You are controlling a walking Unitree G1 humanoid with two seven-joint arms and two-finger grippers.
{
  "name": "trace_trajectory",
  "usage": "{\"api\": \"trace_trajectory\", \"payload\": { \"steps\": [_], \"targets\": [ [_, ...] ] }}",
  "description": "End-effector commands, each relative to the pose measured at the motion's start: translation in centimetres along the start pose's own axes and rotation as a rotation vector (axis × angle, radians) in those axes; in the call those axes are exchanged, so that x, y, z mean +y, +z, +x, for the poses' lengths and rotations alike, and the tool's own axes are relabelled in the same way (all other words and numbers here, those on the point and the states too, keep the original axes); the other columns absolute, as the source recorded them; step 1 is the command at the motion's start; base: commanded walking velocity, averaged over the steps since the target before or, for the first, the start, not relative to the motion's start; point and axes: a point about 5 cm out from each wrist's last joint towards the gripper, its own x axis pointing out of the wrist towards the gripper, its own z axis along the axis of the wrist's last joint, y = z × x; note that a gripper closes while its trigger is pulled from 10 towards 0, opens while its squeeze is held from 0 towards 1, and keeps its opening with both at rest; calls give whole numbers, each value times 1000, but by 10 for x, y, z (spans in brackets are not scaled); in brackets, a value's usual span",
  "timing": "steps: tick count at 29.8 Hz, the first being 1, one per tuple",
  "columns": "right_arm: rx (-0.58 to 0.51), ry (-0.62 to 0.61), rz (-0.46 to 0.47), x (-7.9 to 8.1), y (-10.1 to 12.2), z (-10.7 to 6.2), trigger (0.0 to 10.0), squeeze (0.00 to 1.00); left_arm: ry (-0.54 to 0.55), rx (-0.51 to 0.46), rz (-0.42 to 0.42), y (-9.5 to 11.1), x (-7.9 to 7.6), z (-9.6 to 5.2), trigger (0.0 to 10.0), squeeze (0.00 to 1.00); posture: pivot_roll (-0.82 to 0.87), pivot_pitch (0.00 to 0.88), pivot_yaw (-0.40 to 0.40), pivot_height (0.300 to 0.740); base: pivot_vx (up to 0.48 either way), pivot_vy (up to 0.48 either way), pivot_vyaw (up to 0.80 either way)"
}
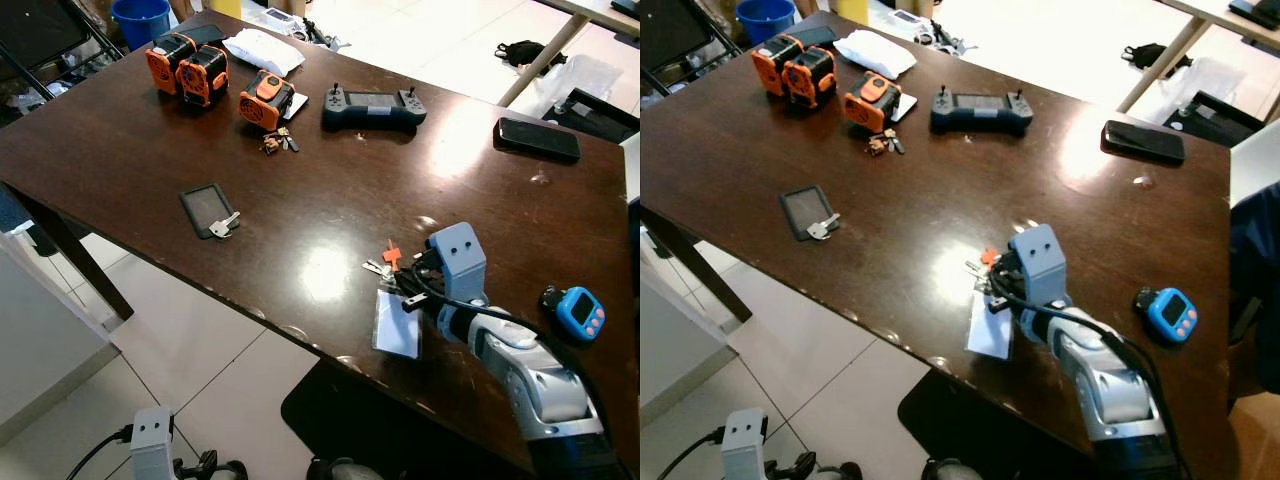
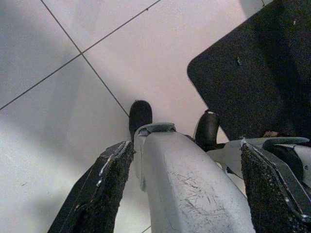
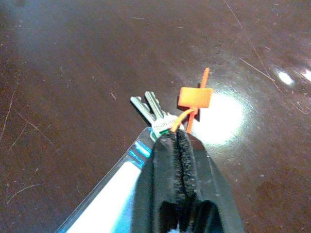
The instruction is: Hang keys on a hook
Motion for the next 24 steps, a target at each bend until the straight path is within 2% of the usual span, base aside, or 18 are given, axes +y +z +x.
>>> {"api": "trace_trajectory", "payload": {
  "steps": [1, 12, 13, 15, 16, 17, 18, 22, 23, 24],
  "targets": [
    [35, -12, 1, -1, -8, -2, 0, 0, 3, 36, -11, -11, 1, -3, 10000, 0, -102, 130, -2, 740, 0, 0, 0],
    [31, -17, 0, -2, -8, -2, 0, 0, -1, 28, -12, -9, -1, -2, 10000, 0, -103, 131, -2, 740, 0, 0, 0],
    [27, -20, 4, -2, -7, -1, 8235, 0, -2, 26, -12, -8, -1, -1, 10000, 0, -103, 131, -2, 740, 0, 0, 0],
    [27, -20, 4, -2, -7, -1, 8235, 0, -2, 26, -12, -8, -1, -1, 10000, 0, -103, 131, -2, 740, 0, 0, 0],
    [26, -24, 10, -3, -7, -1, 10000, 8, -3, 24, -12, -8, -1, -1, 10000, 0, -102, 131, -1, 740, 0, 0, 0],
    [26, -24, 10, -3, -7, -1, 10000, 8, -3, 24, -12, -8, -1, -1, 10000, 0, -102, 131, -1, 740, 0, 0, 0],
    [26, -38, 10, -4, -7, -1, 10000, 1000, -4, 22, -11, -7, -2, -1, 10000, 0, -101, 130, -1, 740, 0, 0, 0],
    [41, -75, 3, -8, -9, -1, 10000, 1000, -6, 21, -11, -6, -2, -1, 10000, 0, -101, 131, 0, 740, 0, 0, 0],
    [48, -79, 8, -8, -10, -1, 10000, 486, -6, 20, -12, -6, -2, -1, 10000, 0, -101, 131, 0, 740, 0, 0, 0],
    [48, -79, 8, -8, -10, -1, 10000, 486, -6, 20, -12, -6, -2, -1, 10000, 0, -101, 131, 0, 740, 0, 0, 0]
  ]
}}
